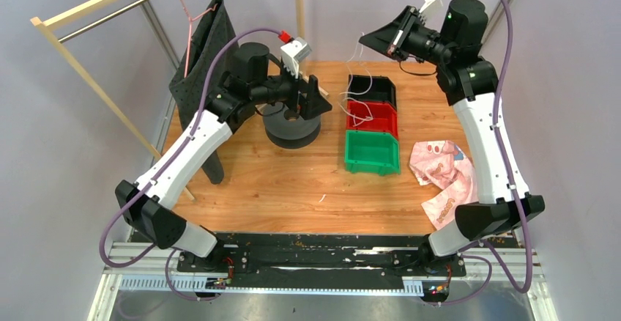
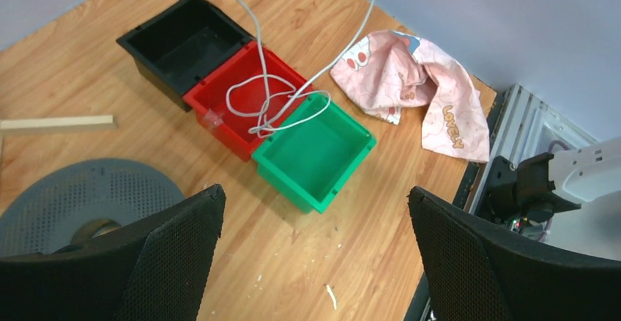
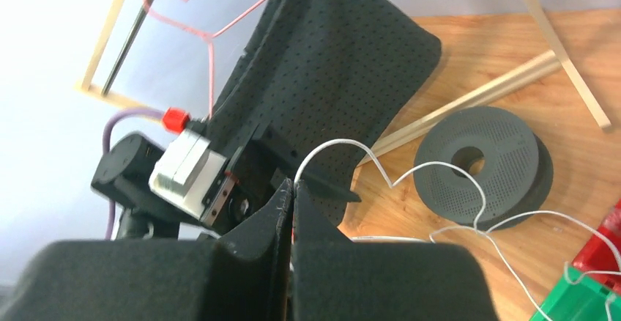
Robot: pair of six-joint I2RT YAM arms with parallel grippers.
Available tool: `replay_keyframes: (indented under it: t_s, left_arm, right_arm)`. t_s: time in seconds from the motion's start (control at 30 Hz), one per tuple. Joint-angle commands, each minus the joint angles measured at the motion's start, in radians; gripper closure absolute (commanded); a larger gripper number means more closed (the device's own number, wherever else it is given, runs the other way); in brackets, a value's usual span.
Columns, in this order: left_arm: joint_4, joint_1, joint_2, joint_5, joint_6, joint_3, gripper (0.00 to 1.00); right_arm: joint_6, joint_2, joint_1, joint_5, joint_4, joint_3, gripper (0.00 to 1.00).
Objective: Wrap the cables
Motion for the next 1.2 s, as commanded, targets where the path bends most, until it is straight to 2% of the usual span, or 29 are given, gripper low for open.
replay_keyframes:
  t_s: [0.0,0.13,0.3,0.47,0.73,0.93,1.03,1.17]
  left_arm:
    - [-0.004,-0.005,-0.031,-0.017,-0.041,-0.057,0.03]
    - [0.122,-0.008,-0.05,-0.044,-0.192,-0.167,0.05]
    - [0.405,-0.017,-0.041,-0.08,-0.416,-0.351,0.05]
    - [0.409,-0.043,0.039,-0.136,-0.44,-0.32,0.04]
    - [0.415,-0.056,0.167,-0.198,-0.569,-0.262,0.04]
    - [0.422,-0.09,0.223,-0.225,-0.568,-0.233,0.04]
    - [0.426,-0.106,0.252,-0.266,-0.583,-0.23,0.08]
    - [0.597,-0.121,0.266,-0.322,-0.663,-0.311,0.16]
  right_arm:
    - [0.117,-0.03,-0.005,0.173,-0.053,-0.046,0.99]
    - [0.183,-0.043,-0.002,0.257,-0.068,-0.07,0.99]
    - [0.221,-0.045,0.003,0.297,-0.066,-0.07,0.99]
    - [0.259,-0.049,0.007,0.318,-0.059,-0.089,0.99]
    - [0.339,-0.079,0.014,0.413,-0.009,-0.175,0.99]
    - [0.39,-0.062,0.017,0.39,0.039,-0.198,0.99]
    - [0.411,-0.054,0.018,0.379,0.066,-0.205,0.99]
    - [0.427,-0.045,0.02,0.371,0.087,-0.205,0.99]
